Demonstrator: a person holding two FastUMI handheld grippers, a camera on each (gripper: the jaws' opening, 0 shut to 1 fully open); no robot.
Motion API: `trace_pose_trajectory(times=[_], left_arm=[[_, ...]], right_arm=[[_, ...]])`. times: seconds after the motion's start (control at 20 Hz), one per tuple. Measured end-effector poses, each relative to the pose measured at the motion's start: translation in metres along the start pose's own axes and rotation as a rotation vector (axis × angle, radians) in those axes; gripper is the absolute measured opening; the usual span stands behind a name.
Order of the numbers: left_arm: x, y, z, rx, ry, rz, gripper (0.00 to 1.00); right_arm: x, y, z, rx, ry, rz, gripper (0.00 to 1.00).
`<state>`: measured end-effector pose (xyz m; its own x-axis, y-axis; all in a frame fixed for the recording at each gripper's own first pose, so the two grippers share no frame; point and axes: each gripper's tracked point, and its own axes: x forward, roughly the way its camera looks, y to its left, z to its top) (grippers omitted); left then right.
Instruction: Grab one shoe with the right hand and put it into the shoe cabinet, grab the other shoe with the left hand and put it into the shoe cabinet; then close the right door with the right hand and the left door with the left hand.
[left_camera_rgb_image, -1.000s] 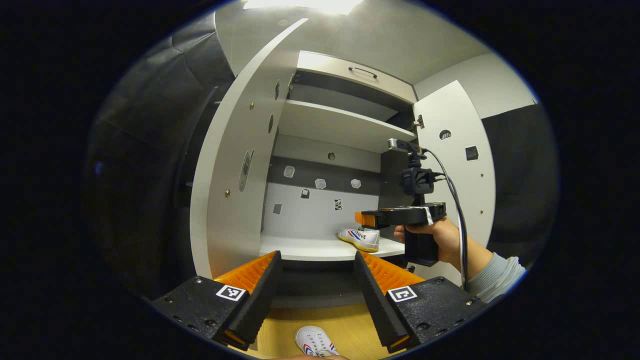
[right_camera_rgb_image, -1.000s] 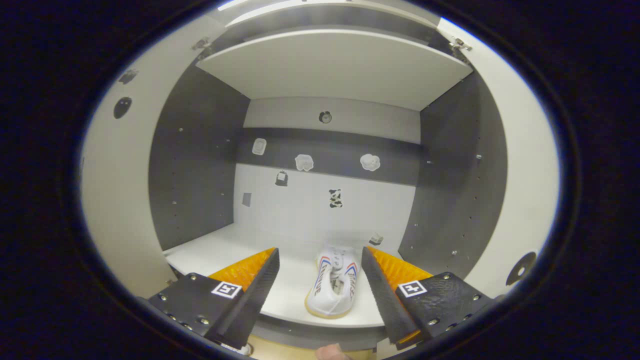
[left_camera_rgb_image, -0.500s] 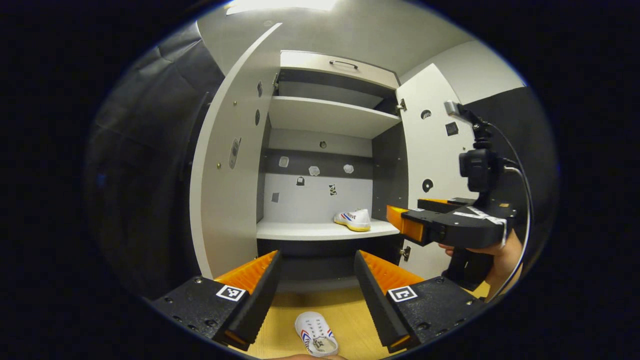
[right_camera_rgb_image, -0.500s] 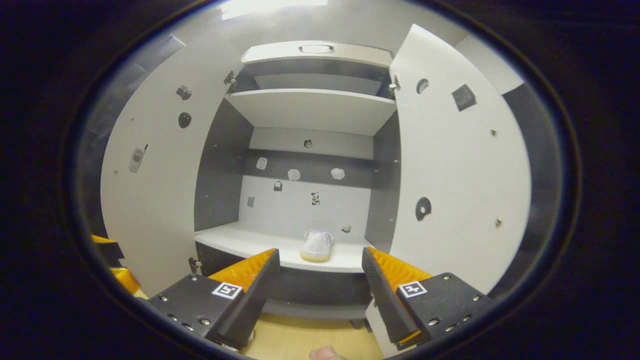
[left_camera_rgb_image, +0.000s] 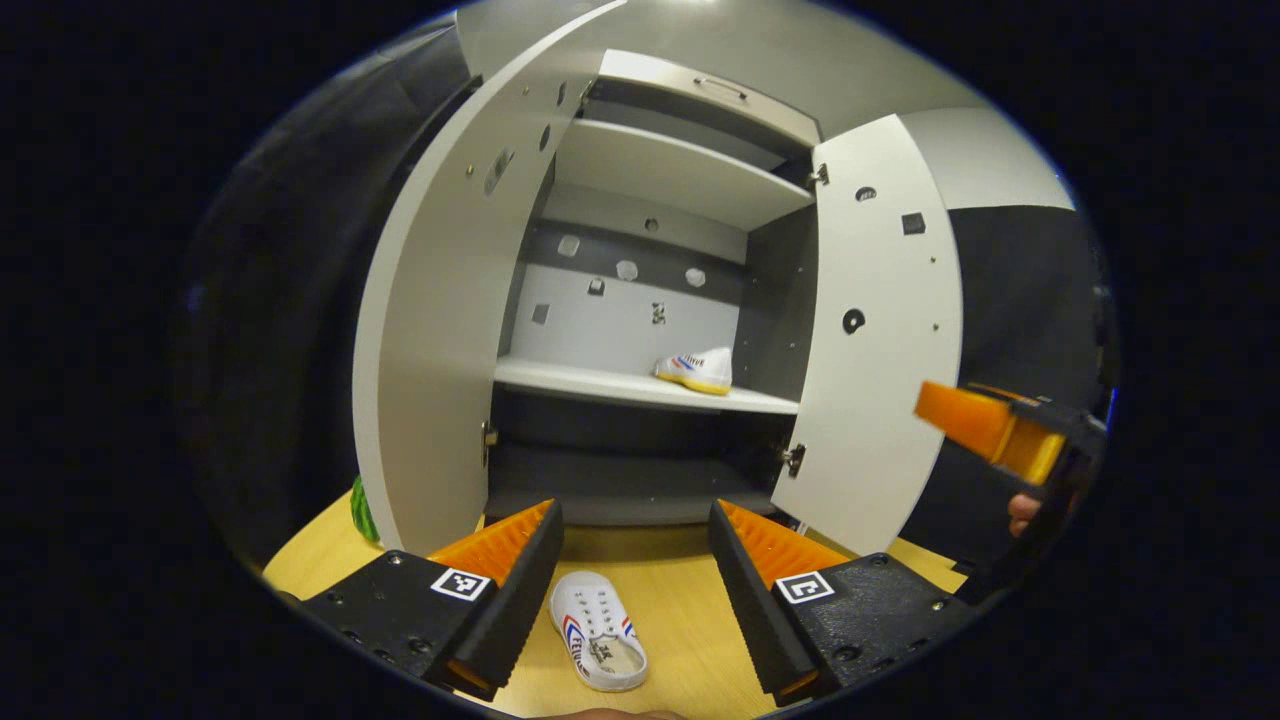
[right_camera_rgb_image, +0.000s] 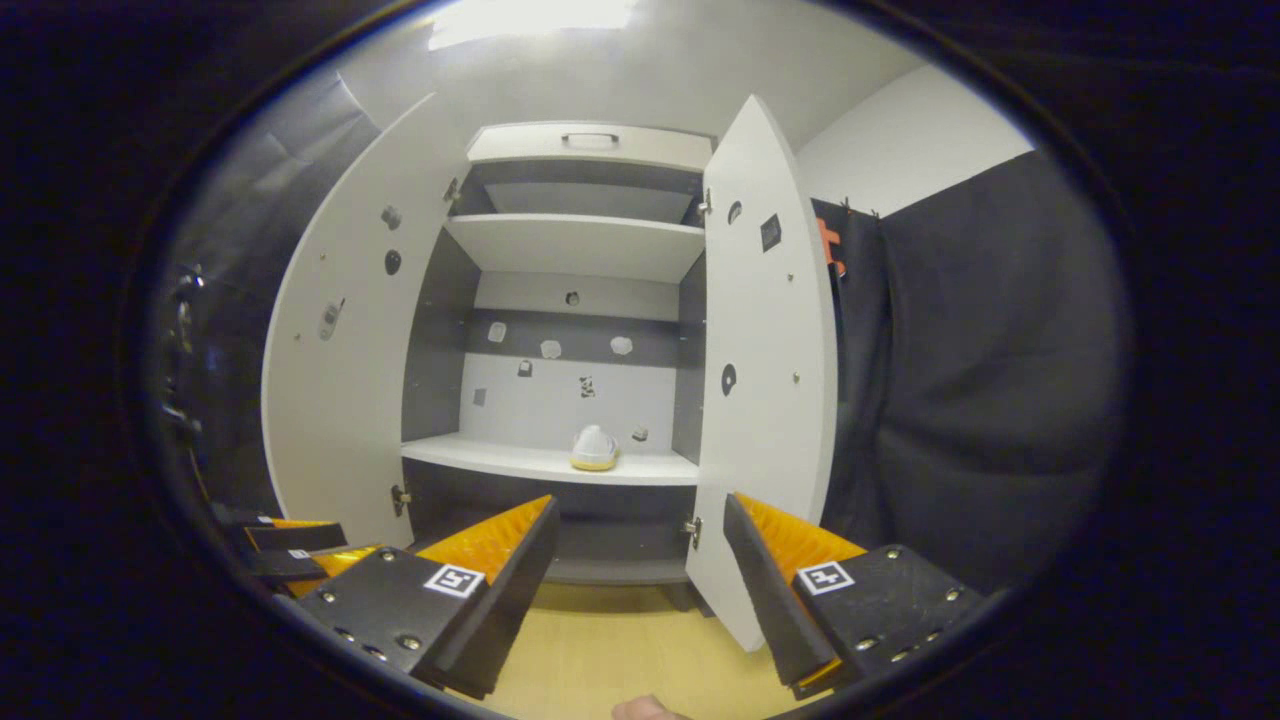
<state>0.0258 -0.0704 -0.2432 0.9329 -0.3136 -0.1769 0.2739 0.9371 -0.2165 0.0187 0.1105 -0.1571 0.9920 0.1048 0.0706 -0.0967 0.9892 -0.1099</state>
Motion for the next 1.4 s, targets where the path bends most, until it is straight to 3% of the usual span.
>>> trace_pose_trajectory(times=[0.2,0.45,0.6,0.65,0.85,1.0,1.1,1.15,1.2,1.35,1.4], left_arm=[[0.034,0.028,-0.075,0.038,0.175,0.089,0.89],[0.058,0.055,-0.155,0.097,0.383,0.156,0.89],[0.061,0.058,-0.200,0.063,0.510,0.119,0.89],[0.061,0.056,-0.210,0.050,0.544,0.101,0.89],[0.062,0.071,-0.226,0.007,0.578,0.146,0.89],[0.061,0.071,-0.227,-0.021,0.593,0.115,0.88],[0.065,0.059,-0.229,-0.018,0.582,0.061,0.80],[0.066,0.061,-0.228,-0.025,0.569,0.069,0.55],[0.063,0.064,-0.226,-0.013,0.572,0.077,0.53],[0.060,0.069,-0.224,-0.001,0.572,0.107,0.16],[0.057,0.070,-0.223,0.010,0.572,0.125,0.12]], right_arm=[[-0.021,-0.006,0.012,-0.056,-0.050,-0.022,0.98],[-0.029,-0.008,0.006,0.005,-0.053,0.019,0.98],[-0.024,-0.010,0.001,0.007,-0.063,0.021,0.98],[-0.022,-0.011,0.001,0.018,-0.067,0.020,0.98],[-0.015,-0.013,-0.011,0.049,-0.044,0.021,0.98],[-0.014,-0.020,-0.016,0.066,-0.046,-0.007,0.98],[-0.018,-0.018,-0.018,0.094,-0.041,0.000,0.98],[-0.020,-0.016,-0.019,0.105,-0.037,0.009,0.99],[-0.022,-0.017,-0.018,0.111,-0.037,0.012,0.98],[-0.028,-0.027,-0.011,0.094,-0.052,-0.015,0.98],[-0.031,-0.029,-0.010,0.086,-0.057,-0.022,0.98]])
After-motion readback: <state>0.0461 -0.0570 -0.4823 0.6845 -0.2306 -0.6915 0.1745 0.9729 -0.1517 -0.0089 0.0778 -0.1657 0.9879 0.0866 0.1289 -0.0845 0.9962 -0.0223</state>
